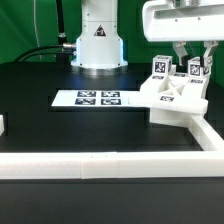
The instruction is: Assemble chair
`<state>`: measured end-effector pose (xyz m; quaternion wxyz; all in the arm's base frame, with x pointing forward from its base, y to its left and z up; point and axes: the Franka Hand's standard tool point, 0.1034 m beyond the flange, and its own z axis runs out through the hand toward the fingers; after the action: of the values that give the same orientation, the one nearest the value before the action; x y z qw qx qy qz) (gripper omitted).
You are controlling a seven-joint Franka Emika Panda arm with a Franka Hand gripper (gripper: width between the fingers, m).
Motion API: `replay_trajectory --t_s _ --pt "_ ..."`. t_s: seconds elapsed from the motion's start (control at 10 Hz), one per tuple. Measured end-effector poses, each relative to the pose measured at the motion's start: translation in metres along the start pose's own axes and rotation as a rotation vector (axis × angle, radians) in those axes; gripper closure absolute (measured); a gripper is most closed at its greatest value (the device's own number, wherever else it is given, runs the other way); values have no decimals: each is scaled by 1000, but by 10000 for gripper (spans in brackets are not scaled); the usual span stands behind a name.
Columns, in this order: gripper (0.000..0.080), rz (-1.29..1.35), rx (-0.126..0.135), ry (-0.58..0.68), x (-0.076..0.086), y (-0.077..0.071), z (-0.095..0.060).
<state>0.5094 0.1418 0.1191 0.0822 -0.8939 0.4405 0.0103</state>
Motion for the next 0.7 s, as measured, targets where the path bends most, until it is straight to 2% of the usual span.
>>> replay_trajectory --t_s 0.7 --pt "517 342 18 -24 7 2 -2"
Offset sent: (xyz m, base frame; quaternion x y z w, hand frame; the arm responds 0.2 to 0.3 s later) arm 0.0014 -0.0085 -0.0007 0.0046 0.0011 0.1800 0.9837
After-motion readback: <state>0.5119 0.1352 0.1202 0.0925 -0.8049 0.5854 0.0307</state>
